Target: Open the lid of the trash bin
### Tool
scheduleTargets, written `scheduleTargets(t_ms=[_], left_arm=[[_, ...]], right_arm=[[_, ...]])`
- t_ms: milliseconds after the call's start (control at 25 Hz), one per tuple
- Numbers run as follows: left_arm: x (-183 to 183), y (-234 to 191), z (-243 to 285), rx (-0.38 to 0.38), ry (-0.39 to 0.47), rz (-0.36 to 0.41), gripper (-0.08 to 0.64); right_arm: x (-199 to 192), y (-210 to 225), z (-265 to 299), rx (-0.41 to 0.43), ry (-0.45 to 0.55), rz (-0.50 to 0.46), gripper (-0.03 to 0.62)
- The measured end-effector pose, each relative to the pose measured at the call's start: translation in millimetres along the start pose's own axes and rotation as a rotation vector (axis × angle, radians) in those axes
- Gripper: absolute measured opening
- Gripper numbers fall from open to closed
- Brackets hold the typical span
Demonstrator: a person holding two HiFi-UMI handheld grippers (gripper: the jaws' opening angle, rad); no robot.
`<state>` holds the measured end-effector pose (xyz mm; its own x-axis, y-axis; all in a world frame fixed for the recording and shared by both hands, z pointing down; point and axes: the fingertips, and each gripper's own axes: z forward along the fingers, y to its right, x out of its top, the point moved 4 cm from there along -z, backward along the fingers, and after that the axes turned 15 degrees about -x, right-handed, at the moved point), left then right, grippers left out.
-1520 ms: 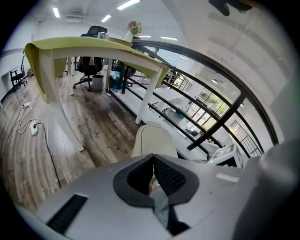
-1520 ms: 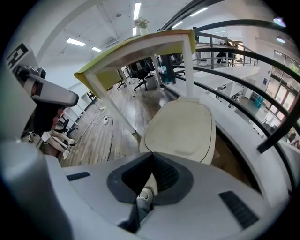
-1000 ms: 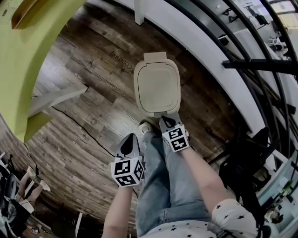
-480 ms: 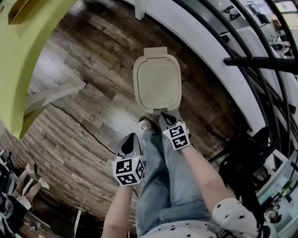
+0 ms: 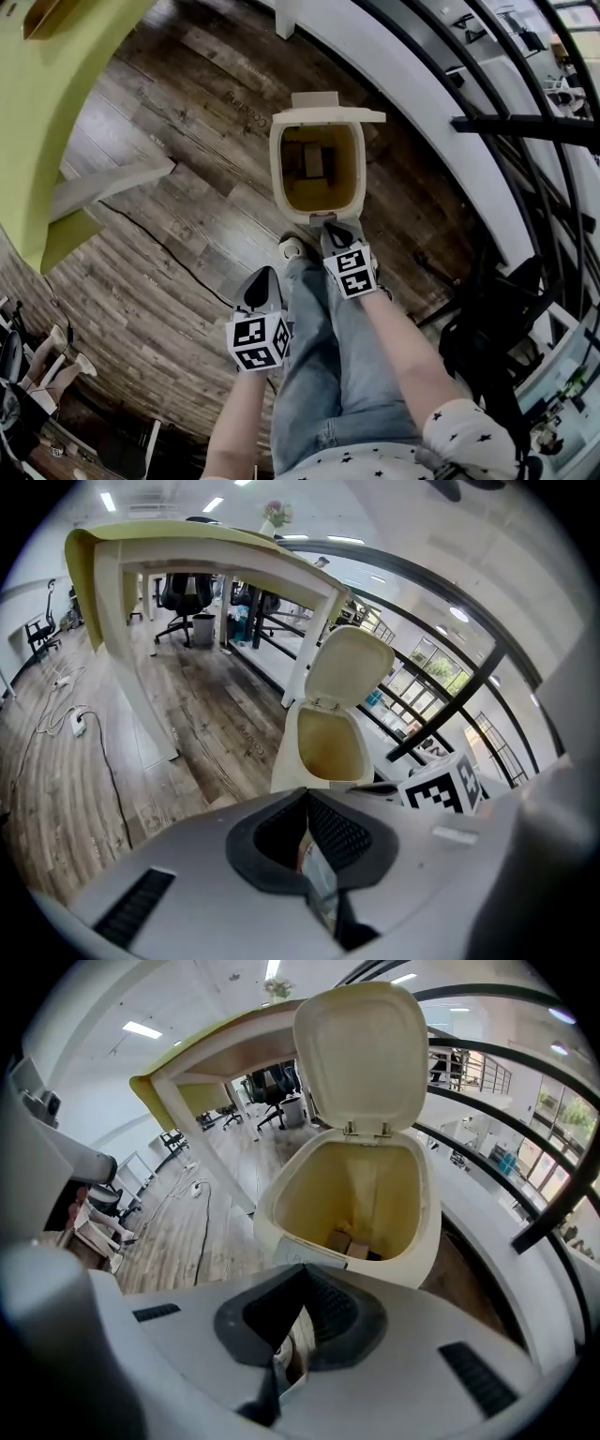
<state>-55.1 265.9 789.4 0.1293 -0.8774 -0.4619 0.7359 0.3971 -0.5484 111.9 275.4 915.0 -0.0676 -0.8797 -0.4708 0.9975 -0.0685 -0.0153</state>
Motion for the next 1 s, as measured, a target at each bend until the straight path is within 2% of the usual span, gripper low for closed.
scheduleTargets(t_ms=[360, 560, 1000], left_arm=[[-0.9, 12.0, -2.2, -0.009, 0.003, 0.003, 0.015], [7.0, 27.6, -7.1, -0.018, 0.017, 0.01, 0.015], [36.1, 60.2, -29.9, -0.037, 0.06, 0.042, 0.015]], right_arm=[[3.6, 2.5, 2.0, 0.013, -0.016, 0.008, -0.006], [7.7, 4.4, -5.4, 0.011, -0.074, -0.004, -0.006], [44.8, 8.3, -59.4, 0.022, 0.017, 0.033, -0.006]])
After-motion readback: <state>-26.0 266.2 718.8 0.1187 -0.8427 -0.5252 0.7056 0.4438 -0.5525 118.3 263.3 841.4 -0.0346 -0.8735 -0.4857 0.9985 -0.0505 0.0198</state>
